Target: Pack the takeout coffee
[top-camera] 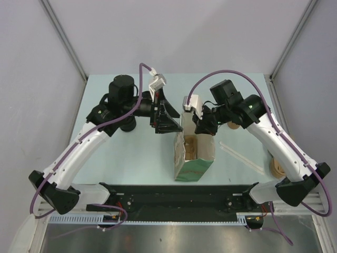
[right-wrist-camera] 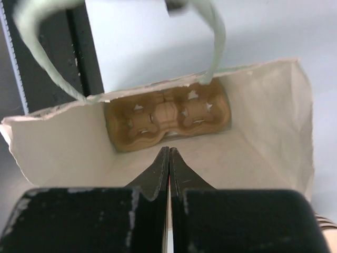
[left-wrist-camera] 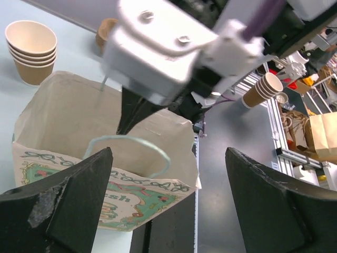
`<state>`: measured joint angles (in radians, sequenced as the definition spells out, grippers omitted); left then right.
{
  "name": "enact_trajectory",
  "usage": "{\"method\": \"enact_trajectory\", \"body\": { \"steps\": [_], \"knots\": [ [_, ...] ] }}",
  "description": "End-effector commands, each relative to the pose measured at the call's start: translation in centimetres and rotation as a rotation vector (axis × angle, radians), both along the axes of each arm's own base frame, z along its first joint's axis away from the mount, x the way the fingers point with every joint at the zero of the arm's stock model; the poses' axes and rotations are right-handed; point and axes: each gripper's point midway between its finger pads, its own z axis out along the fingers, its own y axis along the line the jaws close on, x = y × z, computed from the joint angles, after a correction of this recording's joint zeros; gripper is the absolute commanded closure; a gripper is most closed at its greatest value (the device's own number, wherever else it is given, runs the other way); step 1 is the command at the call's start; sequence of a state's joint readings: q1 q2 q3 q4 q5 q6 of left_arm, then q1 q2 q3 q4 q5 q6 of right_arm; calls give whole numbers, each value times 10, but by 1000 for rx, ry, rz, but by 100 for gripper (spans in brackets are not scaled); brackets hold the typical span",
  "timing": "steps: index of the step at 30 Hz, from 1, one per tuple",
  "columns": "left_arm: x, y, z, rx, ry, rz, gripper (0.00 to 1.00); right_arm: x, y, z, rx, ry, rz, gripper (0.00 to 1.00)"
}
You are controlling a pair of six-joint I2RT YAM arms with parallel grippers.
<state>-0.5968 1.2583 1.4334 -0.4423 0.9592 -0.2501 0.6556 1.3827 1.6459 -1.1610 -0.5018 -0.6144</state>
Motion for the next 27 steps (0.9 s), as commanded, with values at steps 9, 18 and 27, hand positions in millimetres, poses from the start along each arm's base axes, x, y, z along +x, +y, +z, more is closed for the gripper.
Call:
{"method": "enact_trajectory", "body": {
  "steps": [9,18,27],
  "knots": [
    [36,-19,-18,40,39,157,40,1,-5,-2,16,-119,33,100],
    [25,-4,-13,32,9,132,100,6,-21,-25,-53,-87,82,100],
    [23,16,-6,18,-54,146,100,7,-24,-57,-151,-87,218,100]
  ]
}}
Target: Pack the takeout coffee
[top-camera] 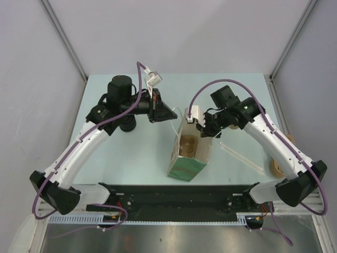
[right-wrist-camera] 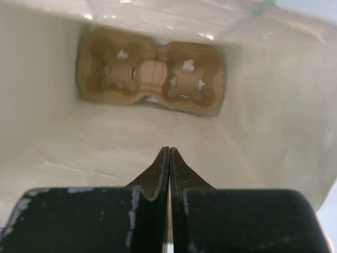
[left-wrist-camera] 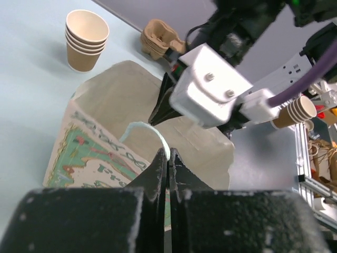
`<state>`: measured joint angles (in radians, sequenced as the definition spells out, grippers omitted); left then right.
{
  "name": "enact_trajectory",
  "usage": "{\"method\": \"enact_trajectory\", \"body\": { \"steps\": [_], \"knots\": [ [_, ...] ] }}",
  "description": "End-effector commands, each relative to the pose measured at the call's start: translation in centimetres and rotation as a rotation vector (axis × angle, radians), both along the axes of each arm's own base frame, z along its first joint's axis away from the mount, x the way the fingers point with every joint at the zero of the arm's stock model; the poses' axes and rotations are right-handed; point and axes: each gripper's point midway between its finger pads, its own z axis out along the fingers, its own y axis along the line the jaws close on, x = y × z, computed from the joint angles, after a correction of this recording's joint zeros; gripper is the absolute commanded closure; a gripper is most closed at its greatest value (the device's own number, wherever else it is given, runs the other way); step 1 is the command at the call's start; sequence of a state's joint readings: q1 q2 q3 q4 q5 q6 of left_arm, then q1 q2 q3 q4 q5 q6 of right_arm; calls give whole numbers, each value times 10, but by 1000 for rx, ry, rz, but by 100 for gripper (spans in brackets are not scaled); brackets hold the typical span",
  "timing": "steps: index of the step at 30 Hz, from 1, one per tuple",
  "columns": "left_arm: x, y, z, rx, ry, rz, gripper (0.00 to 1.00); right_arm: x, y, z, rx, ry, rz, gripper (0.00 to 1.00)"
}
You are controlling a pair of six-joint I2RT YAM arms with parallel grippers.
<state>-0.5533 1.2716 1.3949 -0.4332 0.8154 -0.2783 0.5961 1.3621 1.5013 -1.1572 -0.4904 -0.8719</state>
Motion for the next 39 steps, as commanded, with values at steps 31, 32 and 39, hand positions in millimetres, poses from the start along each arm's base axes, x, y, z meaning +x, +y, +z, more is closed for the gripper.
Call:
{"method": "enact_trajectory", "body": {
  "steps": [31,32,39],
  "knots": [
    [2,44,-10,0,-28,129,100,15,6,-43,-122,-97,132,100],
    [1,45,-9,-2,-28,133,100,14,5,-45,-131,-95,144,100],
    [5,50,-5,-3,-39,173,100,1,-5,-63,-210,-58,231,100]
  ]
}}
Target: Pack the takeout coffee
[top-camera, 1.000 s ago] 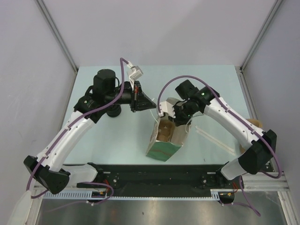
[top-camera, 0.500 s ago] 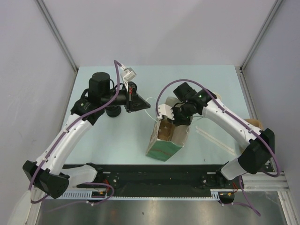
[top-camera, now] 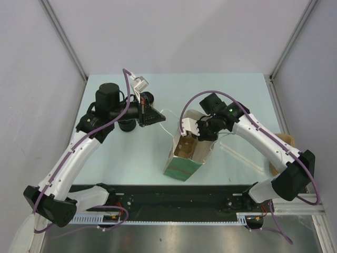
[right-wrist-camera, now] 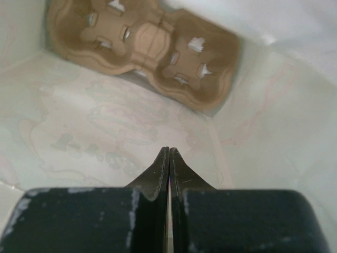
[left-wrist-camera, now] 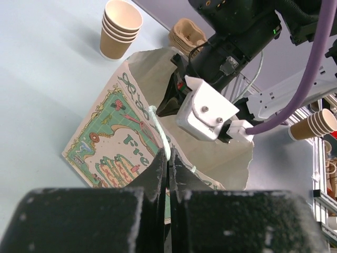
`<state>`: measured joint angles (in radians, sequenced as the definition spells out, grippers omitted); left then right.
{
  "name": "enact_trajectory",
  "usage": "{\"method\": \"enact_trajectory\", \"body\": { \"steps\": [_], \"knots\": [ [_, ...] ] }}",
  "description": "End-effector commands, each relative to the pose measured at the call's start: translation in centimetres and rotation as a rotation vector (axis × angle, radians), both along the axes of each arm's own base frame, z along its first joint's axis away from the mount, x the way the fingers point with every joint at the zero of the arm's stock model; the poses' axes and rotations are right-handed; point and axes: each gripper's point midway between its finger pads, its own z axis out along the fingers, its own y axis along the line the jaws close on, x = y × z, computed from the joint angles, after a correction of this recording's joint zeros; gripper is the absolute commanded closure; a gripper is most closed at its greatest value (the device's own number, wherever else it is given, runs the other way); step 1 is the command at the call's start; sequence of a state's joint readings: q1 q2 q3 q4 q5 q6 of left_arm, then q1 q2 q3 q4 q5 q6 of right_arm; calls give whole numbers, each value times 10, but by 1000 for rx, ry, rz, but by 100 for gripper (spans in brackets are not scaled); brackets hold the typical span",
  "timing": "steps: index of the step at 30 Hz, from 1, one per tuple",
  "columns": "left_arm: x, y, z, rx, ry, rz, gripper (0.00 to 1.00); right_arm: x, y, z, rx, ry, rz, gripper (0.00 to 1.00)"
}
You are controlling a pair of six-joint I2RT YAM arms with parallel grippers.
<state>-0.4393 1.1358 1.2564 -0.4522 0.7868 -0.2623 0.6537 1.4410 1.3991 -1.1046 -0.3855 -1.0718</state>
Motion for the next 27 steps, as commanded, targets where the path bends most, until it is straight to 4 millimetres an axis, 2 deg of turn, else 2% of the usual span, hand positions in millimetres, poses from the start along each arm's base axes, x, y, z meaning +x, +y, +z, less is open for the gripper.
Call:
{"method": "enact_trajectory", "body": {
  "steps": [1,11,17,27],
  "knots": [
    [0,6,13,-23,-40,33,100,-11,-9,-10,-57,18,60,100],
    [-2,4,24,-58,-81,21,100,-3,-12,-46,-221,24,66,100],
    [-1,5,17,-54,-72,29,100,6,2,-64,-232,19,95,100],
    [1,5,17,-54,-85,31,100,4,12,-92,-278,58,154,100]
  ]
}}
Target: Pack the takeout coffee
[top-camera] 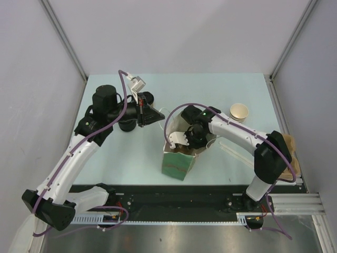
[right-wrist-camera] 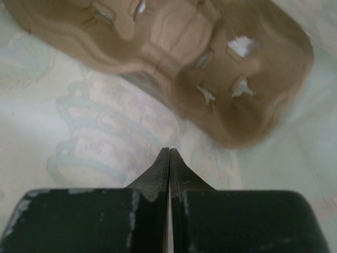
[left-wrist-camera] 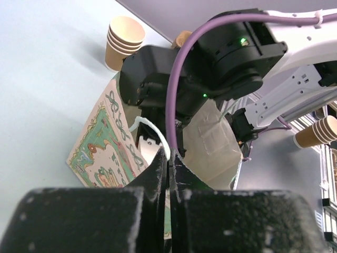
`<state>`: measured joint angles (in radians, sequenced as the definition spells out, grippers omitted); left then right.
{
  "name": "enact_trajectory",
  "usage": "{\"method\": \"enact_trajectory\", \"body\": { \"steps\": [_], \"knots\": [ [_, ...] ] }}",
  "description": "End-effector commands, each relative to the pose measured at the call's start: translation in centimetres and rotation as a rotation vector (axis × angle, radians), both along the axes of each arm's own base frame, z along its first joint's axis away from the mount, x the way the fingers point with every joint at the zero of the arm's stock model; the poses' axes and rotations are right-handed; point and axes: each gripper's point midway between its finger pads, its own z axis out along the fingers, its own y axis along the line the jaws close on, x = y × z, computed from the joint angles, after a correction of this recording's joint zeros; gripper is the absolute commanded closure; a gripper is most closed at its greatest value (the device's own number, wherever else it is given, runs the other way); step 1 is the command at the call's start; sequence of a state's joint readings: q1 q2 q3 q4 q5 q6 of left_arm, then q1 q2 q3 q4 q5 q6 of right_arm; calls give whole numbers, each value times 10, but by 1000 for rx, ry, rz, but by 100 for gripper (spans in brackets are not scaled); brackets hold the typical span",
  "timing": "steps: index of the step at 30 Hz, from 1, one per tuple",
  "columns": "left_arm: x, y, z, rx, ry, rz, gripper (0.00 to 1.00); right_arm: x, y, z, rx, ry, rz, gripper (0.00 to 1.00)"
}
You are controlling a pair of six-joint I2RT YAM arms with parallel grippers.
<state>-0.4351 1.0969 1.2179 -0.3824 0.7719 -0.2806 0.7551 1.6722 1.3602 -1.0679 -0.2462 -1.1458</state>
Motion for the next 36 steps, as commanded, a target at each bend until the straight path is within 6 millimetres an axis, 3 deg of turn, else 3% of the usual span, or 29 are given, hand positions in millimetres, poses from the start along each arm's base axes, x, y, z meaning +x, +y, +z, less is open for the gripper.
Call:
{"method": "enact_trajectory", "body": {
  "steps": [1,11,17,26,31,32,36],
  "knots": [
    [0,3,10,-22,-37,9,100,1,0,-12,-30,4,30,100],
    [4,4,6,-14,-33,23,100,1,-3,-39,-89,48,39,100],
    [3,4,4,-10,-30,14,100,2,-2,-35,-73,38,47,100],
    [2,3,2,-17,-30,2,100,1,12,30,103,-92,33,99],
    [2,1,-2,-22,-17,1,100,6,22,73,224,-180,-3,87],
    [1,0,-3,-22,-16,0,100,7,22,77,239,-184,-18,80],
    [0,-2,-3,-24,-11,-1,100,8,29,99,318,-228,-31,73]
  ]
}}
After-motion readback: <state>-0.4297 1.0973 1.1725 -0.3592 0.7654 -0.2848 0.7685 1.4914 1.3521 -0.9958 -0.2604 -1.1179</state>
